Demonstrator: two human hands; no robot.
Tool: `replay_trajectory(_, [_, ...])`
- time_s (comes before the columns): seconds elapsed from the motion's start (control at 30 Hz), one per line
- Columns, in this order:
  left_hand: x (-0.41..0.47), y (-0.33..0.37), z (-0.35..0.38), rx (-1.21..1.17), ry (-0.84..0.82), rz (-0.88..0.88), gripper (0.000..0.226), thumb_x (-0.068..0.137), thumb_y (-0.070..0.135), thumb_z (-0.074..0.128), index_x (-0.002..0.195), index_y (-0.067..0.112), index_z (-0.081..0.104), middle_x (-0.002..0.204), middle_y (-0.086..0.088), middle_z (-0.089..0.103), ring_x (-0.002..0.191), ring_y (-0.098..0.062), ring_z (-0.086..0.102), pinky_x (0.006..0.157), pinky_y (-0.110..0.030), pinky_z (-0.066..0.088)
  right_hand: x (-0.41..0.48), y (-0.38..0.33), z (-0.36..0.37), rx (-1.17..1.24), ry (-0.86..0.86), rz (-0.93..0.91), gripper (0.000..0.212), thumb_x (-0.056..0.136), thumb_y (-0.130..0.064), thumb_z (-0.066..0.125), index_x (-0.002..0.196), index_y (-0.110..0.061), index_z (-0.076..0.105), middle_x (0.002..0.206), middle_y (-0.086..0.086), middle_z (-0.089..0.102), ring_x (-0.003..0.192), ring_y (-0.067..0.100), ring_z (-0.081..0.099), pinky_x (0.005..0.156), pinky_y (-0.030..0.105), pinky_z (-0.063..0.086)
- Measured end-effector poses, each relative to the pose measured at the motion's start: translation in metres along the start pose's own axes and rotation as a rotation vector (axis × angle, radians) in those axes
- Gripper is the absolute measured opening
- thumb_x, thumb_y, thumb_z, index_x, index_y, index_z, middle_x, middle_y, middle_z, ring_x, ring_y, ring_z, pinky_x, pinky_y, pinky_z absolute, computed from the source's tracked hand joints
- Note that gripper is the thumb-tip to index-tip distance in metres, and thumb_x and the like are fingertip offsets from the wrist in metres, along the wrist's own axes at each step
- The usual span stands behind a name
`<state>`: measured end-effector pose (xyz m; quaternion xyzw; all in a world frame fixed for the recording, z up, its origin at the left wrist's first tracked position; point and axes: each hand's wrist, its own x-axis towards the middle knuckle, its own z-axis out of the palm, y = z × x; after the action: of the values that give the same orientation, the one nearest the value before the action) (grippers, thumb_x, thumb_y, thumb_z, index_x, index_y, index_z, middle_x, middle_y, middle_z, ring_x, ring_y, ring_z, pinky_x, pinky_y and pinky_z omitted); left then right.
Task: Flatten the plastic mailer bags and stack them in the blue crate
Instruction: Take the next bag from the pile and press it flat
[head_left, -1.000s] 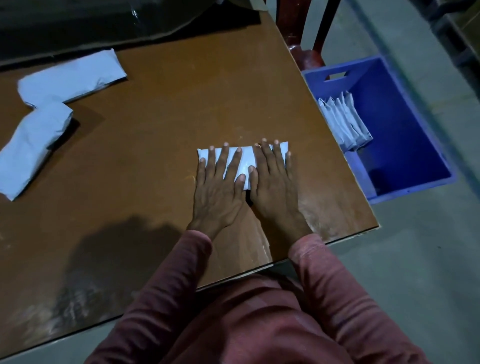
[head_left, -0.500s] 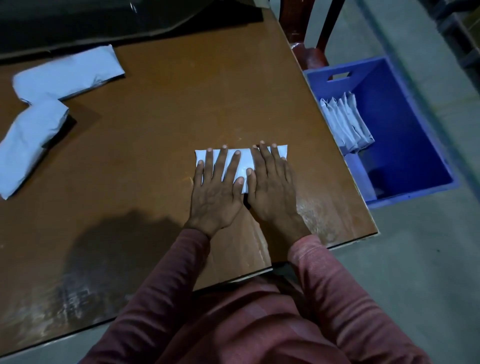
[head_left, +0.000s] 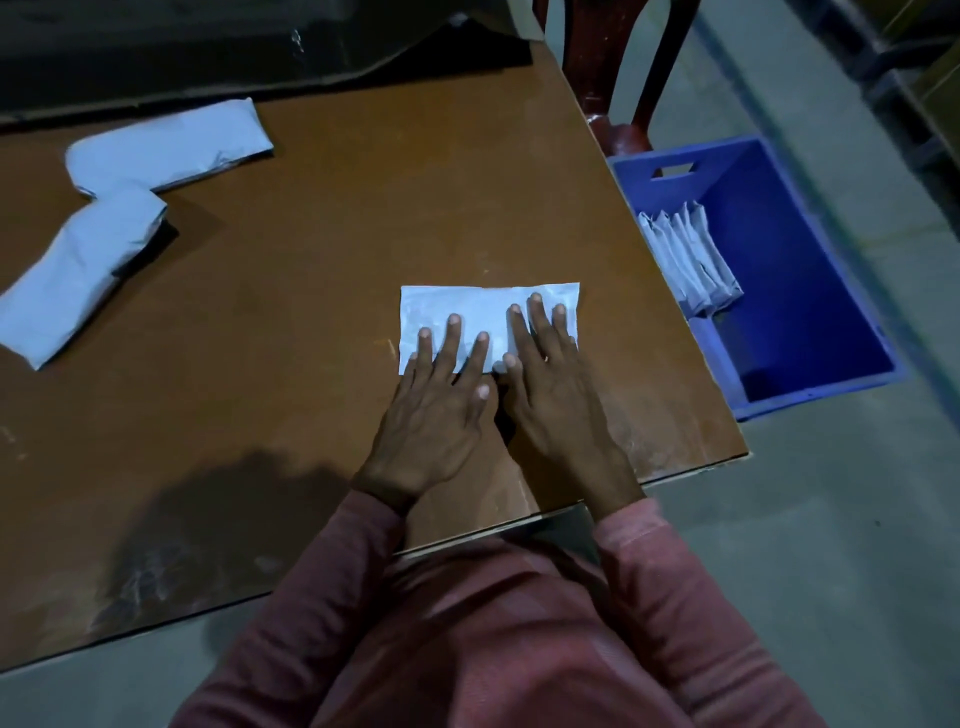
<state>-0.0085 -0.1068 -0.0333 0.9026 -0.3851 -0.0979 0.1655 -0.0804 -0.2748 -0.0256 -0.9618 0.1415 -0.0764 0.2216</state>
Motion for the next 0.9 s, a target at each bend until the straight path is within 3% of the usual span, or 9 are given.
replay_trajectory(0.23, [0.003, 0.002, -0.002, 0.075, -0.085, -0.012, 0.066, 0.103, 0.045, 0.012, 0.167, 0.027, 0.010, 0.174, -0.006, -0.005, 0.160, -0.037, -0.004, 0.127, -0.052, 0.012, 0.002, 0.010, 0.014, 0.036, 0.024, 0.000, 0.057, 0.111, -0.024, 0.037, 0.164, -0.019, 0.018, 0.172, 0.001, 0.002, 0.158, 0.031, -0.009, 0.127, 0.051, 0.010])
replay_trajectory(0.33, [0.008, 0.003, -0.029, 0.037, -0.163, -0.019, 0.057, 0.110, 0.037, 0.024, 0.165, 0.036, 0.013, 0.175, 0.000, -0.002, 0.160, -0.033, 0.003, 0.125, -0.053, 0.019, 0.003, 0.010, 0.009, 0.014, 0.043, -0.027, 0.054, 0.111, -0.031, 0.035, 0.162, -0.019, 0.024, 0.172, 0.003, 0.011, 0.158, 0.032, 0.003, 0.127, 0.050, 0.015])
replay_trajectory(0.4, [0.018, 0.010, -0.055, 0.014, -0.142, -0.071, 0.053, 0.108, 0.021, 0.040, 0.157, 0.038, 0.040, 0.171, -0.002, 0.026, 0.155, -0.032, 0.028, 0.115, -0.051, 0.037, 0.006, 0.006, -0.001, -0.026, 0.090, -0.001, 0.051, 0.109, -0.037, 0.035, 0.156, -0.019, 0.041, 0.165, 0.007, 0.032, 0.152, 0.034, 0.028, 0.121, 0.047, 0.026])
replay_trajectory(0.43, [0.024, 0.013, -0.063, 0.012, -0.067, -0.079, 0.047, 0.104, 0.016, 0.045, 0.146, 0.035, 0.056, 0.159, -0.003, 0.047, 0.143, -0.033, 0.045, 0.103, -0.046, 0.048, 0.010, 0.003, -0.006, -0.042, 0.135, 0.023, 0.048, 0.108, -0.037, 0.036, 0.149, -0.018, 0.052, 0.158, 0.008, 0.045, 0.143, 0.034, 0.041, 0.114, 0.044, 0.032])
replay_trajectory(0.47, [0.031, 0.014, -0.068, 0.003, 0.024, -0.075, 0.040, 0.101, 0.015, 0.048, 0.135, 0.030, 0.064, 0.145, -0.004, 0.060, 0.131, -0.033, 0.056, 0.090, -0.041, 0.051, 0.017, -0.001, -0.011, -0.047, 0.192, 0.041, 0.045, 0.106, -0.036, 0.039, 0.141, -0.016, 0.060, 0.149, 0.009, 0.055, 0.133, 0.032, 0.050, 0.108, 0.042, 0.036])
replay_trajectory(0.5, [0.038, 0.013, -0.068, -0.009, 0.093, -0.067, 0.036, 0.102, 0.016, 0.050, 0.134, 0.026, 0.063, 0.140, -0.005, 0.063, 0.128, -0.033, 0.057, 0.088, -0.041, 0.051, 0.024, -0.004, -0.015, -0.042, 0.237, 0.054, 0.043, 0.105, -0.035, 0.043, 0.136, -0.014, 0.064, 0.143, 0.009, 0.060, 0.127, 0.031, 0.055, 0.104, 0.041, 0.039])
replay_trajectory(0.63, [0.056, -0.005, -0.043, -0.026, 0.021, -0.054, 0.057, 0.111, 0.039, 0.037, 0.161, 0.013, 0.032, 0.167, -0.013, 0.031, 0.156, -0.034, 0.023, 0.125, -0.050, 0.026, 0.046, -0.002, -0.012, -0.047, 0.154, 0.071, 0.044, 0.104, -0.031, 0.049, 0.141, -0.008, 0.057, 0.151, 0.017, 0.051, 0.138, 0.036, 0.048, 0.108, 0.043, 0.040])
replay_trajectory(0.73, [0.058, -0.013, -0.023, 0.058, -0.023, -0.071, 0.066, 0.109, 0.050, 0.019, 0.165, 0.015, 0.017, 0.172, -0.014, 0.016, 0.159, -0.033, 0.011, 0.129, -0.050, 0.014, 0.046, 0.003, 0.003, -0.001, 0.109, 0.130, 0.051, 0.107, -0.033, 0.046, 0.150, -0.005, 0.047, 0.155, 0.016, 0.047, 0.146, 0.031, 0.041, 0.111, 0.041, 0.041])
replay_trajectory(0.9, [0.062, -0.013, -0.010, 0.126, -0.018, -0.090, 0.074, 0.104, 0.054, 0.004, 0.166, 0.013, 0.009, 0.171, -0.022, 0.009, 0.159, -0.041, 0.006, 0.129, -0.055, 0.012, 0.046, 0.008, 0.018, 0.006, 0.178, 0.140, 0.057, 0.106, -0.035, 0.040, 0.151, 0.000, 0.045, 0.154, 0.022, 0.046, 0.145, 0.035, 0.042, 0.115, 0.042, 0.039])
